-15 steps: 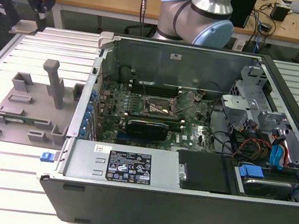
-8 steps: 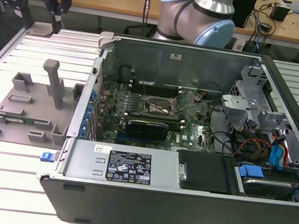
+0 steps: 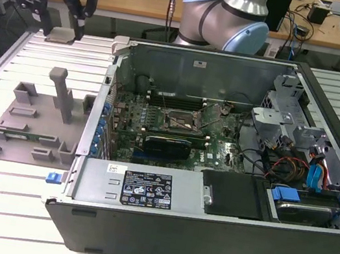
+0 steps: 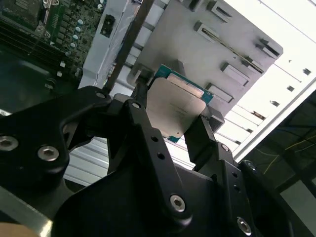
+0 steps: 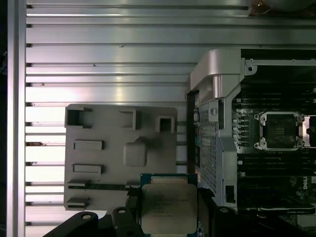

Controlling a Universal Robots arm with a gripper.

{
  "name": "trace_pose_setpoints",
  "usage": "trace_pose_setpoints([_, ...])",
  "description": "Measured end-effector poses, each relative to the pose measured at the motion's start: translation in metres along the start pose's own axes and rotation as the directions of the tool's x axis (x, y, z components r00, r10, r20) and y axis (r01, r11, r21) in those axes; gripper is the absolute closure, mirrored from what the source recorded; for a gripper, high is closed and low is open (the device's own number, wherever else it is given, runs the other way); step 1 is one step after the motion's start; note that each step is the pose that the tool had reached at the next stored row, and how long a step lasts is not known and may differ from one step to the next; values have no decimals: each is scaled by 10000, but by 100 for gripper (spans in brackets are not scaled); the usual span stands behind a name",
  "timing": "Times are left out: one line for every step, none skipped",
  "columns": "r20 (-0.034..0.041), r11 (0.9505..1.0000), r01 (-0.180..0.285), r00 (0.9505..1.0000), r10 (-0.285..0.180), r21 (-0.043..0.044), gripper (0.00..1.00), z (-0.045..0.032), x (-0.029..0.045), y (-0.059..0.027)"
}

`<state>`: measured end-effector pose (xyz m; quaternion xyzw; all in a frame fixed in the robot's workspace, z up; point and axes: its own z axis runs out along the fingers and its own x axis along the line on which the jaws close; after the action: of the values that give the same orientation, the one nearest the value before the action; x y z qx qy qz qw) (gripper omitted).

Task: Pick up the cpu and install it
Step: 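Pick up the cpu and move it towards the insertion slot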

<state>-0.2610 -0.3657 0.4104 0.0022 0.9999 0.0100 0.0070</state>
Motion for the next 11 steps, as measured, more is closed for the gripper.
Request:
trace_pose_setpoints([-1, 10000, -1, 10000, 1, 0, 45, 0, -27, 0])
trace_pose_setpoints([-1, 10000, -1, 10000, 1, 1, 45, 0, -75, 0])
trace_pose_setpoints([-1, 10000, 0, 10000, 0, 0, 45, 1, -123, 1])
trace_pose_setpoints([1, 10000, 0, 10000, 0, -1, 45, 3, -165, 1])
trace_pose_setpoints([0, 10000, 0, 10000, 0, 0, 45, 3, -193, 1])
trace_pose_setpoints([1, 10000, -1, 10000, 1, -1, 45, 4, -253, 1])
trace_pose_setpoints([-1, 10000, 0, 10000, 0, 0, 45, 4, -322, 1])
trace_pose_setpoints([-1, 10000, 1, 10000, -1, 1, 45, 5, -370, 1])
trace_pose_setpoints([0, 10000, 1, 10000, -1, 0, 45, 6, -405, 1])
trace_pose_setpoints([1, 10000, -1, 10000, 1, 0, 45, 6, -446, 2])
trace_pose_setpoints([0, 10000, -1, 10000, 1, -1, 45, 7, -475, 2])
